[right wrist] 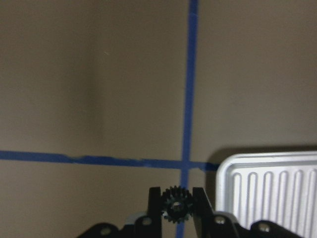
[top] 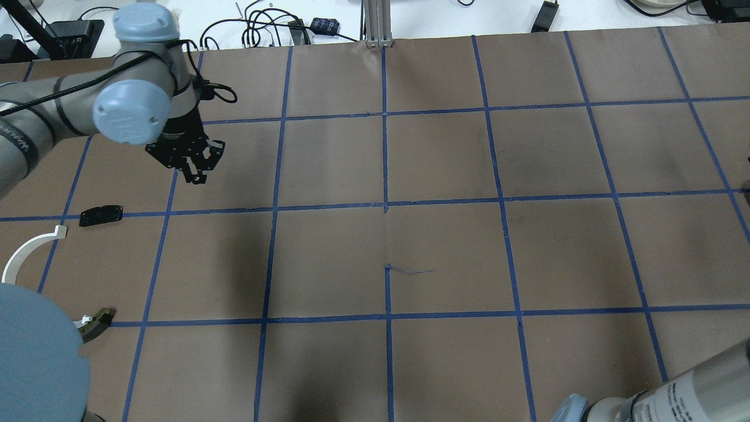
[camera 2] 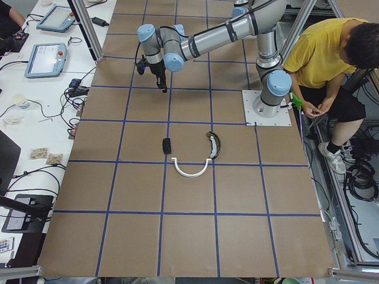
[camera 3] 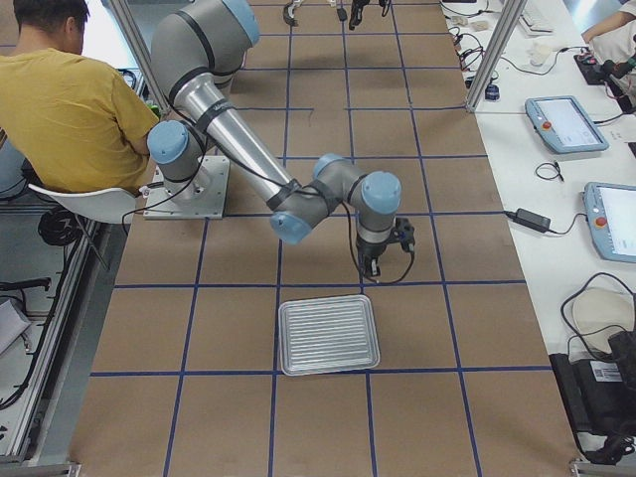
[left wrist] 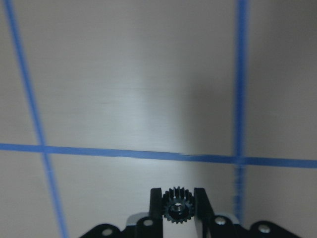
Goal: Place bearing gear from tray to pile
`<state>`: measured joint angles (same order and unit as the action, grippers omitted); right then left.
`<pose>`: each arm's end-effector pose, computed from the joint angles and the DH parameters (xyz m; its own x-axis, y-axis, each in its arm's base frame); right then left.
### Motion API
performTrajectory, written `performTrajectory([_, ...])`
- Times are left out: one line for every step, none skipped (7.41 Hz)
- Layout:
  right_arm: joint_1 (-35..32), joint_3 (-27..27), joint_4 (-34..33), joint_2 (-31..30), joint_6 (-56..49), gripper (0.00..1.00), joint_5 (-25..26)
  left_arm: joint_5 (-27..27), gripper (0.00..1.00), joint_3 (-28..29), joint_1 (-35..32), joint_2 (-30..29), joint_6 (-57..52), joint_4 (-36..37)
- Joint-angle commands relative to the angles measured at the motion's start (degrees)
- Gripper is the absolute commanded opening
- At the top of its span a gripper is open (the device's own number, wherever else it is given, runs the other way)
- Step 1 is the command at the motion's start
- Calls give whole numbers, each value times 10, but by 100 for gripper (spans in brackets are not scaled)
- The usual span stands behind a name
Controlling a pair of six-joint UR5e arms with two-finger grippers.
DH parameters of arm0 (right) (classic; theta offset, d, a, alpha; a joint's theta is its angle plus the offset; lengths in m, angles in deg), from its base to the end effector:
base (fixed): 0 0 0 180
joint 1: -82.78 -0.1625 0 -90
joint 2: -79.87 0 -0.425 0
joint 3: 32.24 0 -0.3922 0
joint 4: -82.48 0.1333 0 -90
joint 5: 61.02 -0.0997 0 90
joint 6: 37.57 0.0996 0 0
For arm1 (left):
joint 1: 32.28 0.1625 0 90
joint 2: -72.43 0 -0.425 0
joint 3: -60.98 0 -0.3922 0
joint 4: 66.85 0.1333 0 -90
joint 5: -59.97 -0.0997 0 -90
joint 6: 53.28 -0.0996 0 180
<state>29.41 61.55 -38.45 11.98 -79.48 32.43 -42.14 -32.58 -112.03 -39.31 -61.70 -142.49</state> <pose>-0.2682 -0.5742 0.2946 -0.9908 -0.0876 0.1032 -0.0907 0.9956 -0.0252 -0.0054 -0.6020 0.2751 -0.9844 0.0081 -0.1760 -0.0309 0.9755 0.2179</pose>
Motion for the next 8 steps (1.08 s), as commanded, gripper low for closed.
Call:
performTrajectory([-196, 49, 36, -51, 252, 0, -1, -8, 0, -22, 134, 4, -141, -5])
performTrajectory([-303, 66, 36, -52, 360, 0, -19, -8, 0, -31, 188, 4, -195, -2])
performTrajectory([-406, 68, 32, -49, 486, 0, -36, -8, 0, -34, 230, -3, -228, 0])
performTrajectory([-487, 68, 17, -33, 576, 0, -63, -13, 0, -36, 253, -8, -231, 11])
performTrajectory([-562, 68, -29, -16, 650, 0, -82, -16, 0, -43, 268, -15, -238, 15])
performTrajectory([-622, 68, -51, 9, 668, 0, -82, -16, 0, -58, 281, -24, -239, 34])
performTrajectory([-666, 67, -60, 30, 675, 0, -84, -17, 0, -65, 284, -40, -241, 77])
performTrajectory([-676, 68, -59, 42, 699, 0, -83, -17, 0, -68, 284, -51, -248, 80])
